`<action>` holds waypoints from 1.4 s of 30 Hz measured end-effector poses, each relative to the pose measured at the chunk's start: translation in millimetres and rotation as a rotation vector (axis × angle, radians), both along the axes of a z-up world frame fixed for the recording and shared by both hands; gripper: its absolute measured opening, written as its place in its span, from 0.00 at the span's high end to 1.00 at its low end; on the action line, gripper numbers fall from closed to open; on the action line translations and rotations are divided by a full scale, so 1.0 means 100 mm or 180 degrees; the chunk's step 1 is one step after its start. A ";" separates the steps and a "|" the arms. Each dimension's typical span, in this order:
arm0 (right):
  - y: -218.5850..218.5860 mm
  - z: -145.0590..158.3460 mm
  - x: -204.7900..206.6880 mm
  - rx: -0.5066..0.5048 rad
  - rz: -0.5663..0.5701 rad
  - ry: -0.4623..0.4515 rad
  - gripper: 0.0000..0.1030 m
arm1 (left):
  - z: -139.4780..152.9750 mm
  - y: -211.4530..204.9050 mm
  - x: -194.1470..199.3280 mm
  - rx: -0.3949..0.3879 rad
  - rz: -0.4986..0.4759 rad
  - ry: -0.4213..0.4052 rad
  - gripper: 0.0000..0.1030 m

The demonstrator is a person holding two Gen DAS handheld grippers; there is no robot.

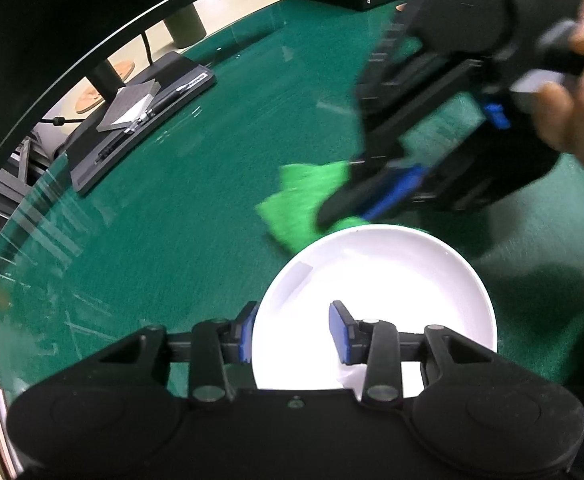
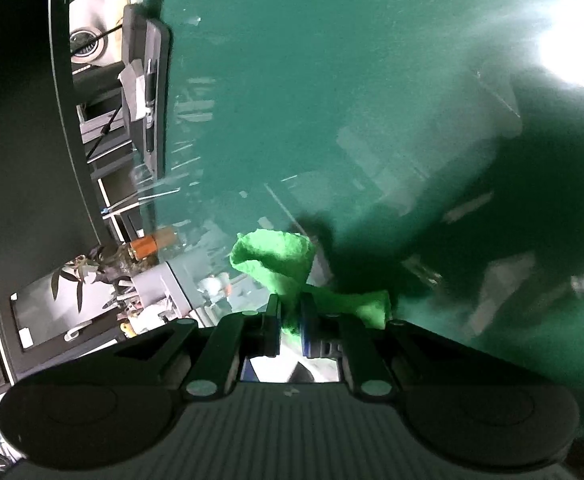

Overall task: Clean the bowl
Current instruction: 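Hold the bowl with the left gripper while the right gripper wipes the cloth over the rim, then hold the white bowl with the left gripper while the right gripper rubs the green cloth along its rim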

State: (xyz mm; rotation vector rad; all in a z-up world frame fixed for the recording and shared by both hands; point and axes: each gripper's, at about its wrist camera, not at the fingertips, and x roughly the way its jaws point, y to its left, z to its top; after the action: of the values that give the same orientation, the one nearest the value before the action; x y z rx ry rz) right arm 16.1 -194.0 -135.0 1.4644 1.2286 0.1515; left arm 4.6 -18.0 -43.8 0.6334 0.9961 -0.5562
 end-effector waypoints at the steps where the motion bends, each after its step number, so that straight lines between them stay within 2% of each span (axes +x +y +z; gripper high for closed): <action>1: 0.03 0.01 0.03 0.0000 0.0025 -0.0019 0.90 | 0.00 0.00 0.00 0.0001 0.0003 -0.0001 0.64; 6: 0.02 0.07 0.02 0.0006 0.0063 -0.0119 0.90 | 0.00 0.03 -0.09 -0.0021 -0.0056 0.0005 0.64; 12: -0.21 0.07 -0.24 -0.0046 -0.0008 0.0044 0.90 | 0.00 0.04 -0.10 -0.0023 -0.0077 0.0007 0.64; 21: 0.08 0.06 0.09 -0.0058 0.0094 -0.0090 0.90 | 0.00 0.05 -0.10 -0.0001 -0.0085 0.0011 0.64; 24: 0.00 0.07 0.02 -0.0065 0.0080 -0.0126 0.90 | 0.00 0.05 -0.10 0.0007 -0.0128 0.0018 0.64; 30: -0.23 0.02 -0.25 -0.0055 -0.0020 0.0064 0.90 | 0.00 0.03 -0.08 0.0000 -0.0139 0.0010 0.64; 33: -0.17 0.01 -0.18 -0.0057 -0.0052 0.0045 0.90 | -0.01 0.03 -0.08 0.0001 -0.0124 0.0008 0.64; 37: 0.04 -0.01 0.12 -0.0042 0.0075 -0.0023 0.90 | -0.01 0.03 -0.08 -0.0012 -0.0092 -0.0002 0.64; 42: 0.11 0.06 0.15 -0.0013 0.0139 -0.0144 0.90 | -0.01 0.03 -0.06 -0.0062 -0.0050 0.0000 0.64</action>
State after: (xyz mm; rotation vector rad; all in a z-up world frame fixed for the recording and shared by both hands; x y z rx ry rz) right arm 31.5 -183.4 -129.5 1.4240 1.2238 0.2104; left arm -1.2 -14.6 -44.7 0.6243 0.9852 -0.5790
